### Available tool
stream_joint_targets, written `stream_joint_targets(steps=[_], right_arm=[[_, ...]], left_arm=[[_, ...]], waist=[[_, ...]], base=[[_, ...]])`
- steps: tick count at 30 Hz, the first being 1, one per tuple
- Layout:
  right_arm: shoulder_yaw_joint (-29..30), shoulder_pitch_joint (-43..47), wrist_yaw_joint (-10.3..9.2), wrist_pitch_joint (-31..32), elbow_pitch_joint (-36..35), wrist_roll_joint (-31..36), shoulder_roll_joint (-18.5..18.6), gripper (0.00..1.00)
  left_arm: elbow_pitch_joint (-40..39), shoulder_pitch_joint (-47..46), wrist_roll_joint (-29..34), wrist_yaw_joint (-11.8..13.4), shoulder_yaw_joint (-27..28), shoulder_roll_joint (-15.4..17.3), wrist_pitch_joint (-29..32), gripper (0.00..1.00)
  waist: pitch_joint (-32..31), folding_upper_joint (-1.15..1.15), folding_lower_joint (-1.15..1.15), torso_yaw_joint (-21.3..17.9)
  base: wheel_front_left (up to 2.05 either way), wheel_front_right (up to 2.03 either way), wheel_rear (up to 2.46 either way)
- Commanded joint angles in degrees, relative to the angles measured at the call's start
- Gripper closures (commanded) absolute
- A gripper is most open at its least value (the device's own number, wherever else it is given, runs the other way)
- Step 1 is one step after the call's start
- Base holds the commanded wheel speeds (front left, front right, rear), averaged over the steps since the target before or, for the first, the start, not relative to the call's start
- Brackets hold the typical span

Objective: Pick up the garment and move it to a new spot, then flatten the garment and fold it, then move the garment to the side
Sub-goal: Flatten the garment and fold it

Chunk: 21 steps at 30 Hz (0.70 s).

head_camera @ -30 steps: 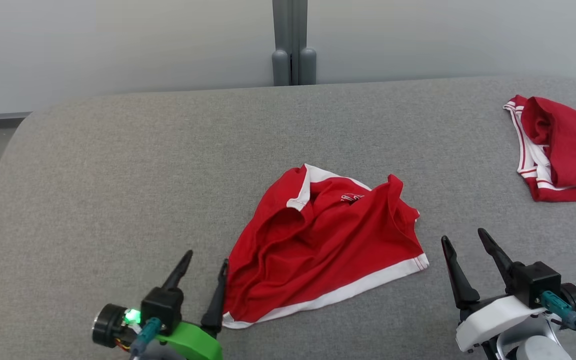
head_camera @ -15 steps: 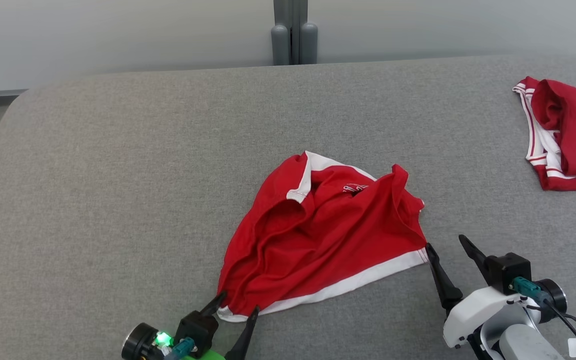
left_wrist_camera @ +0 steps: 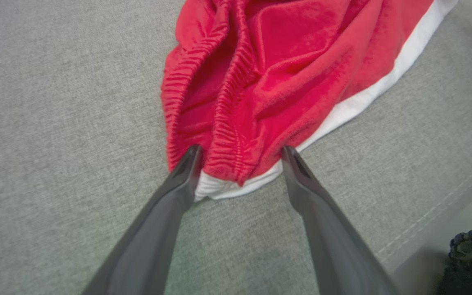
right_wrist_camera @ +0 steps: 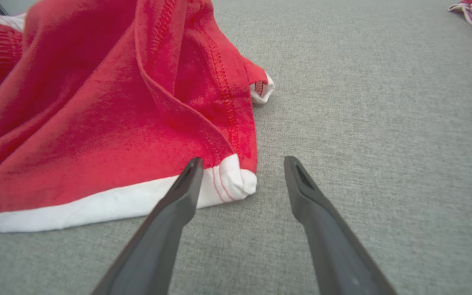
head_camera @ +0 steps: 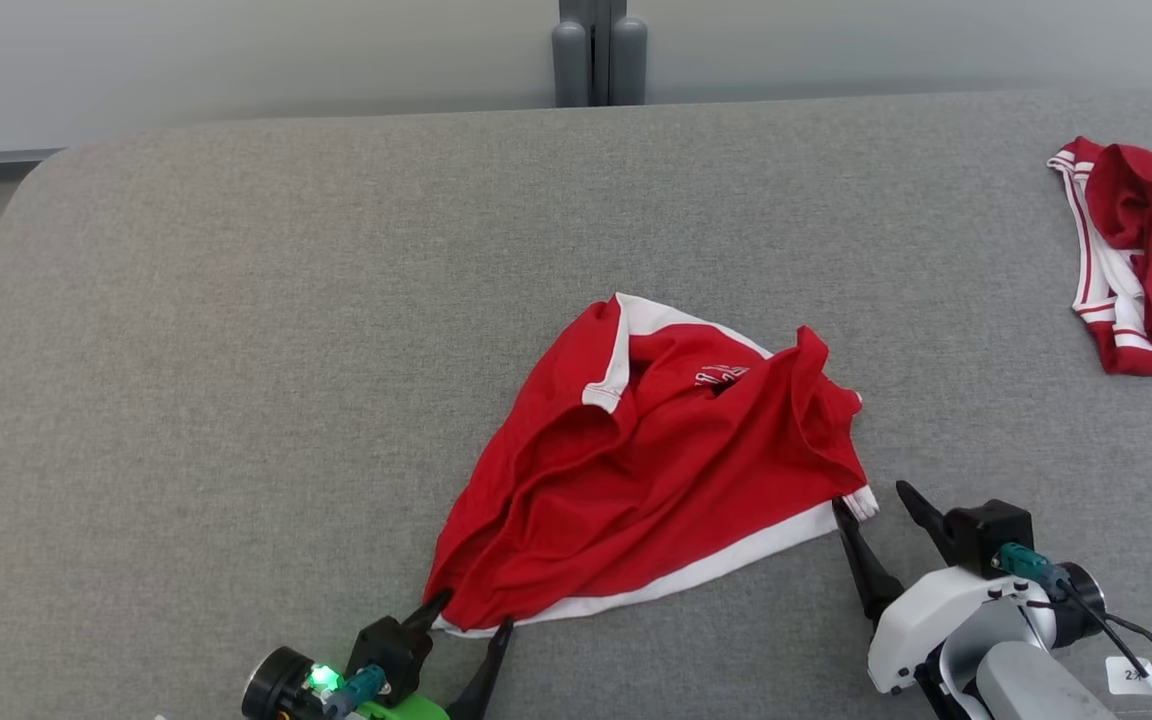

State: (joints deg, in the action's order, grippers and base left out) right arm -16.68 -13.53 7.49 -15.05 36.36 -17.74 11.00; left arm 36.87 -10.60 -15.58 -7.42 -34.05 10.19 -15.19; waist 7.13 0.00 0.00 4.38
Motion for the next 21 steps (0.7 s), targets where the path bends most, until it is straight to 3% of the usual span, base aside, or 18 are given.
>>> stream_joint_targets(steps=[1,2,3,4,5,6,11,21], right_arm=[[-0.3,-0.7,-0.01,-0.2,0.9,-0.6,-0.2,0.0],[-0.5,-1.1,-0.01,-0.2,1.6,-1.0,-0.3,0.0],[-0.7,-1.3,-0.01,-0.2,2.4,-1.5,-0.4,0.0],[-1.1,-1.6,-0.01,-0.2,3.4,-2.1,-0.6,0.55],[-1.5,-1.9,-0.01,-0.2,4.1,-2.5,-0.7,0.75],[-1.9,-2.4,-0.01,-0.1,4.8,-2.8,-0.7,1.0],[-2.7,-3.2,-0.01,-0.1,4.7,-4.1,-0.4,1.0],[-0.3,1.4,-0.01,-0.2,-8.3,-3.7,3.2,1.0]], left_arm=[[0.4,-0.6,-0.9,-0.1,-0.5,0.3,0.1,0.0],[0.5,-0.7,-1.2,-0.1,-0.8,0.2,0.1,0.1],[0.4,-0.9,-1.5,-0.1,-1.1,0.0,0.1,0.28],[0.5,-1.0,-2.1,-0.1,-1.4,-0.1,0.1,0.58],[0.6,-1.1,-2.6,-0.1,-1.8,-0.2,0.1,0.75],[0.5,-1.2,-3.3,-0.1,-2.0,-0.3,0.1,0.97],[-1.3,-1.3,-7.0,-0.1,-2.2,-0.4,0.1,1.0],[-15.9,-0.7,-18.3,-0.1,-2.5,0.7,0.4,1.0]], waist=[[0.2,0.0,0.0,0.3],[0.3,0.0,0.0,0.4],[0.4,0.0,0.0,0.5],[0.5,0.0,0.0,0.7],[0.6,0.0,0.0,0.7],[0.7,0.0,0.0,0.8],[0.7,0.0,0.0,0.9],[-1.2,0.0,0.0,-0.3]], base=[[0.0,0.0,0.0],[0.0,0.0,0.0],[0.0,0.0,0.0],[0.0,0.0,0.0],[0.0,0.0,0.0],[0.0,0.0,0.0],[0.0,0.0,0.0],[0.0,0.0,0.0]])
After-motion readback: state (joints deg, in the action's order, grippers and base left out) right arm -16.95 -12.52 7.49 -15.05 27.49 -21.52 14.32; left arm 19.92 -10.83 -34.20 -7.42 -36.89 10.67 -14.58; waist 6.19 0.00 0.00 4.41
